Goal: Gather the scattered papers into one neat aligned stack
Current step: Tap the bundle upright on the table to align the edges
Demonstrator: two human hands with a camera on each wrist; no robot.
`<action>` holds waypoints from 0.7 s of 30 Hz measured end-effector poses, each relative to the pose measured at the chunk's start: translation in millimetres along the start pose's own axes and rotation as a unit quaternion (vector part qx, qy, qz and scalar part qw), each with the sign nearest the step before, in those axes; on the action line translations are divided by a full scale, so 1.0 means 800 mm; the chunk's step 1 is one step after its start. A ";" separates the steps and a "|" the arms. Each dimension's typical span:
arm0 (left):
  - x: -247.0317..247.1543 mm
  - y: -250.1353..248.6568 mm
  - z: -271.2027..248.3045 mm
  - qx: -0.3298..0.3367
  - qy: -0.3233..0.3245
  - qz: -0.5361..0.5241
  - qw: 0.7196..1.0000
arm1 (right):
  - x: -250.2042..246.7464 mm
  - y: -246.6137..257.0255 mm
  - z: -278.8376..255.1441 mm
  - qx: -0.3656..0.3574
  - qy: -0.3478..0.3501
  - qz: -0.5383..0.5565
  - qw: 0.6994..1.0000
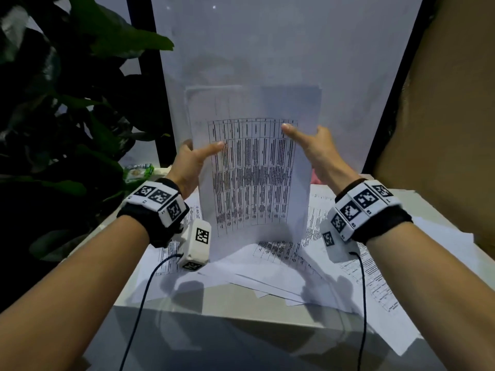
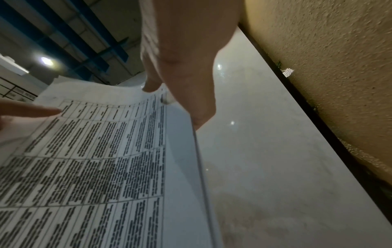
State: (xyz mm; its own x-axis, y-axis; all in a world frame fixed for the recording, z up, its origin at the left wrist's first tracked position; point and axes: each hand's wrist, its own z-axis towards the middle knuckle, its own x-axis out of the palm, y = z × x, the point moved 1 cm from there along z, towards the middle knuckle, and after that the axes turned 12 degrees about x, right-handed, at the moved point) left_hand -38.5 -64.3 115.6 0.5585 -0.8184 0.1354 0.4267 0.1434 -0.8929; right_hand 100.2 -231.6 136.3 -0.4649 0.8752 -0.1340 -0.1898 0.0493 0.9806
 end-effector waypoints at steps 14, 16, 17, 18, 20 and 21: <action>0.007 -0.017 0.032 0.057 -0.046 0.052 0.996 | 0.005 0.060 0.006 0.049 -0.132 0.108 0.984; 0.009 -0.016 0.031 0.060 -0.044 0.055 0.996 | 0.004 0.059 0.009 0.044 -0.138 0.108 0.983; 0.009 -0.016 0.031 0.060 -0.045 0.057 0.996 | 0.003 0.059 0.009 0.041 -0.139 0.107 0.984; 0.010 -0.017 0.030 0.060 -0.043 0.057 0.996 | 0.002 0.059 0.009 0.035 -0.137 0.104 0.984; 0.010 -0.016 0.031 0.057 -0.048 0.059 0.996 | 0.000 0.059 0.010 0.023 -0.130 0.093 0.987; 0.010 -0.018 0.031 0.053 -0.048 0.063 0.995 | -0.001 0.058 0.009 0.017 -0.121 0.086 0.989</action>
State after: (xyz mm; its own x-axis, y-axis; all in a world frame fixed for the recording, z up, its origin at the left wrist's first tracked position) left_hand -22.1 -59.0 140.3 0.6760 -0.7335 0.0710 0.4192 0.3035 -0.8557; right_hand 97.9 -226.2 183.1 -0.2660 0.9615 0.0691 -0.0959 -0.0977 0.9906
